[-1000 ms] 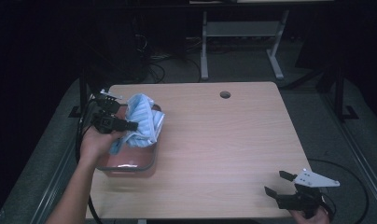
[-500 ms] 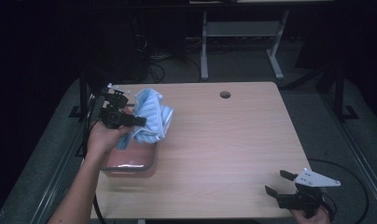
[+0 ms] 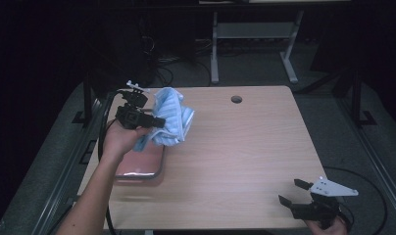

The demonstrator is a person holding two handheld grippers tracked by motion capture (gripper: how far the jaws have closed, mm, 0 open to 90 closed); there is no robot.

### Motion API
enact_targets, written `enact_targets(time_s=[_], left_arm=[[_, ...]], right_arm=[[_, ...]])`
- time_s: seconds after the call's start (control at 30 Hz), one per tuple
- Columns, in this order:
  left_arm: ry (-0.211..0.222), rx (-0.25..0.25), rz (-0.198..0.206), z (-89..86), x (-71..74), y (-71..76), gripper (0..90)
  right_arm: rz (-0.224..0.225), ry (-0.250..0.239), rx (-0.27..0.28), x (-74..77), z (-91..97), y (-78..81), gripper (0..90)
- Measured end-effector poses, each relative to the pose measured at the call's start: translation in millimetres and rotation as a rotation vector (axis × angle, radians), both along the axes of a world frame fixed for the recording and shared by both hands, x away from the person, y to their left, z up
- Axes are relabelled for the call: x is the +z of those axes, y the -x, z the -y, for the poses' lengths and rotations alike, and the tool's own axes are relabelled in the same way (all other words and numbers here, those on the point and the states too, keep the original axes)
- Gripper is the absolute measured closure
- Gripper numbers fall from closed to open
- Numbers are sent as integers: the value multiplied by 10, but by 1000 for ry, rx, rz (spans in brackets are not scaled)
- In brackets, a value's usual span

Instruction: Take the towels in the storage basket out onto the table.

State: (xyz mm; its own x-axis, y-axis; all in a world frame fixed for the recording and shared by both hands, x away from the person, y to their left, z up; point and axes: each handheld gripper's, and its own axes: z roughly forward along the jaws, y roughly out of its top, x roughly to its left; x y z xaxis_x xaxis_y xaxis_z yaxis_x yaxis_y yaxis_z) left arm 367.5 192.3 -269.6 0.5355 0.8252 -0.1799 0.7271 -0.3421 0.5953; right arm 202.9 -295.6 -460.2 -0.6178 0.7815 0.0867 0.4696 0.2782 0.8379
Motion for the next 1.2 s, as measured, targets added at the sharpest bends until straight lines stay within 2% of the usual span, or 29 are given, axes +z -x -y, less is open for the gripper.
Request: enact_targets(time_s=[0.47, 0.97, 1.2], left_arm=[[-11, -46, -10, 245, -72, -61, 685], [-12, -110, -25, 628, -178, -144, 685], [-7, -122, -27, 762, -219, -166, 685]], right_arm=[[-7, 1, 1, -11, -8, -3, 157], [0, 0, 3, -4, -2, 3, 158], [2, -2, 1, -6, -2, 12, 158]])
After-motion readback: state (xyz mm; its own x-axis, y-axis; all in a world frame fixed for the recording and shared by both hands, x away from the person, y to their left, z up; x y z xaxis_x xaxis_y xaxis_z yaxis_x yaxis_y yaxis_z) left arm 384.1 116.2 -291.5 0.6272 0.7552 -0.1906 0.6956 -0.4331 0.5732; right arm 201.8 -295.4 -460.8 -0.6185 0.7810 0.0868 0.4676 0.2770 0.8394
